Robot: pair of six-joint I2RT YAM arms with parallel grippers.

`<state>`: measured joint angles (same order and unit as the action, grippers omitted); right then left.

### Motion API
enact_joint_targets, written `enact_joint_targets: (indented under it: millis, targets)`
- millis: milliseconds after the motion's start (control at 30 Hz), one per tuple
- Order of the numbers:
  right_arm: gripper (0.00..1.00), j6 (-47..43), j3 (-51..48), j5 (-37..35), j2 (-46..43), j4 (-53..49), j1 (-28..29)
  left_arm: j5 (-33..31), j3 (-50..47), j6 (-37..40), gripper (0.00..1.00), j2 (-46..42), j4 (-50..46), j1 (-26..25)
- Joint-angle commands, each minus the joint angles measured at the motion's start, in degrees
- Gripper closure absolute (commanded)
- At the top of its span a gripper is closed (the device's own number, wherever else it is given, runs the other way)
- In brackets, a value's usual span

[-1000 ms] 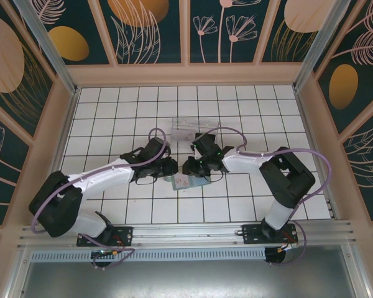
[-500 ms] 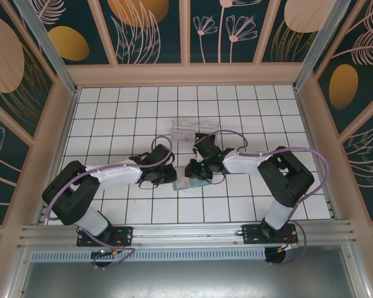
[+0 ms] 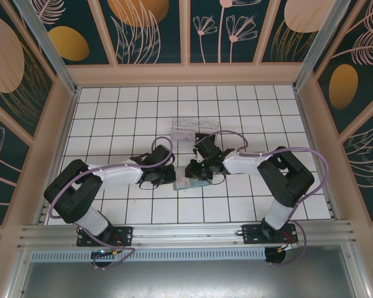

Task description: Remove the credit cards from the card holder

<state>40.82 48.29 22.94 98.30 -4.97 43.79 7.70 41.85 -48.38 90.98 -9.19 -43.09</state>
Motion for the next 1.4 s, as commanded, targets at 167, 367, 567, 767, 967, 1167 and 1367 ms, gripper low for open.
enact_joint_targets:
  millis: [167,367,567,767,967,1167,1367]
  targets:
    - [0.78,-0.7,-2.1,2.8,0.9,2.1,-0.3,-1.9,0.2,2.2,0.94,5.2,-3.4,-0.2]
    - [0.78,0.3,-3.2,5.1,0.3,5.4,-0.3,-2.3,0.5,2.8,0.95,6.5,-4.2,-0.3]
    - [0.79,2.1,-5.5,6.5,-2.2,9.2,-0.6,-2.1,0.5,2.9,0.96,6.5,-4.4,-0.3]
    - [0.78,7.1,-11.0,11.2,-3.6,20.9,-1.4,-1.8,0.5,2.6,0.96,6.1,-4.2,-0.4]
    - [0.79,9.3,-13.9,12.6,-4.1,26.4,-1.6,-1.7,0.4,2.5,0.96,6.0,-4.3,-0.4]
    - [0.79,12.0,-17.4,13.9,-6.1,34.6,-2.2,-1.3,0.3,2.2,0.97,5.7,-4.0,-0.5]
    - [0.79,13.4,-17.0,14.9,-3.0,37.5,-2.2,-0.8,0.3,2.0,0.97,5.4,-3.7,-0.7]
